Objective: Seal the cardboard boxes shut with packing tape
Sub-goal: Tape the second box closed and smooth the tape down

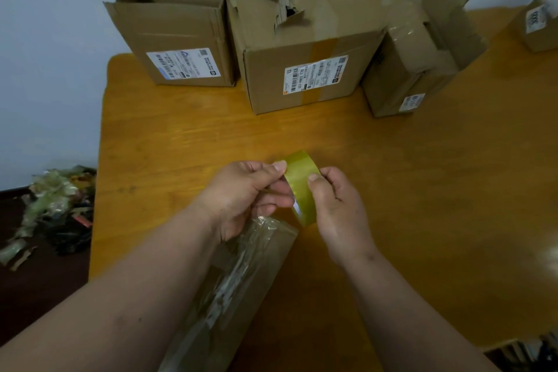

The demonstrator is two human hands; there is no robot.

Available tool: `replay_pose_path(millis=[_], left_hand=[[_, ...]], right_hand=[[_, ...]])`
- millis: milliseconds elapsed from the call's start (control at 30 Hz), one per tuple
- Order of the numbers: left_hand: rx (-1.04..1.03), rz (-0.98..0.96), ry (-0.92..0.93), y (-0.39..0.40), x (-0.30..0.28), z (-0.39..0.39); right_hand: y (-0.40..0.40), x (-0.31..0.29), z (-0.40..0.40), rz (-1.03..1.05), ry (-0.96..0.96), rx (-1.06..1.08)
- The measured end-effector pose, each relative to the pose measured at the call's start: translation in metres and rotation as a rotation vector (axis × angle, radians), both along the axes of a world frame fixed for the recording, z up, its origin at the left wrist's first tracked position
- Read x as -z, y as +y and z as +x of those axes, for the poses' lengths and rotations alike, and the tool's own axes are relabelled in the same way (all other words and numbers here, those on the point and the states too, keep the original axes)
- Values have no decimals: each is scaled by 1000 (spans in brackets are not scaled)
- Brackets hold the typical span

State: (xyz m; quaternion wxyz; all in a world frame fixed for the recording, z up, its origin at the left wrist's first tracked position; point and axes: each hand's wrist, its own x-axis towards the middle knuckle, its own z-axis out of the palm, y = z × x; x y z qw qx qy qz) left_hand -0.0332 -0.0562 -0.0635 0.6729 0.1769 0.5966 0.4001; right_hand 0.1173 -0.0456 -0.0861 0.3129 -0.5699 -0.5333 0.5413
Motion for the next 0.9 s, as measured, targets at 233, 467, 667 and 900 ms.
replay_pose_path(millis=[233, 467, 667, 900], left_hand=[[58, 366, 483, -14, 0, 9], [238, 387, 673, -19, -10, 20], [204, 372, 793, -20, -8, 23], [184, 367, 789, -20, -5, 23]], right_hand=[[-1, -2, -2, -5, -39, 87], [-8, -13, 0, -39, 30, 74], [-17, -12, 8, -152, 76, 15], [-21, -17, 14, -70, 120, -96]])
